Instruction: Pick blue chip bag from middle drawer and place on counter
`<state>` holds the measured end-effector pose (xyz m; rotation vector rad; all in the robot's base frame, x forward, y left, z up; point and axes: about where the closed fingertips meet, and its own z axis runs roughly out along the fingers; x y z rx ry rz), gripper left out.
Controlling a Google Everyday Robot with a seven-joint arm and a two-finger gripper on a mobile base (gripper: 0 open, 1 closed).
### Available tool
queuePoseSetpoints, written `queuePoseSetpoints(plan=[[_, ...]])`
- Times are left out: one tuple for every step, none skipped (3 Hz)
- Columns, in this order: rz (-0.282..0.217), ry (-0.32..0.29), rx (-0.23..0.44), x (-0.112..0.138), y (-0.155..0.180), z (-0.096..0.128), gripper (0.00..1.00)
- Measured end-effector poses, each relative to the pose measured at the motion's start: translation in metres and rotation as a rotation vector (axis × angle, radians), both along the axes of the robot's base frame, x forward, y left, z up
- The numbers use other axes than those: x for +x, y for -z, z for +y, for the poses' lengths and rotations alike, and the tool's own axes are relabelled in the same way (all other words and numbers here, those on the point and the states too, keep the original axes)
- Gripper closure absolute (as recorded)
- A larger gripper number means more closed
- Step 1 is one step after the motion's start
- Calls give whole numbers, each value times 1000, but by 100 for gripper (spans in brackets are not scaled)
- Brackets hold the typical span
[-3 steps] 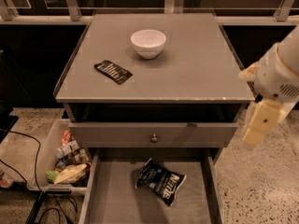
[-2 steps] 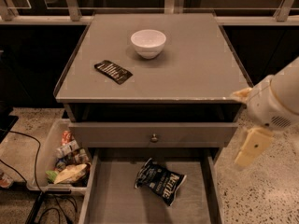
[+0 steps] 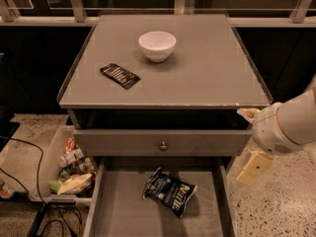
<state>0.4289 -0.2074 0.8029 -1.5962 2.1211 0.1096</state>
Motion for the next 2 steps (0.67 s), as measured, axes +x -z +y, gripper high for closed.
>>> queuePoseSetpoints(plan=[[-1,0,0,0,0,0,0],[2,4,11,-3,0,5,0]])
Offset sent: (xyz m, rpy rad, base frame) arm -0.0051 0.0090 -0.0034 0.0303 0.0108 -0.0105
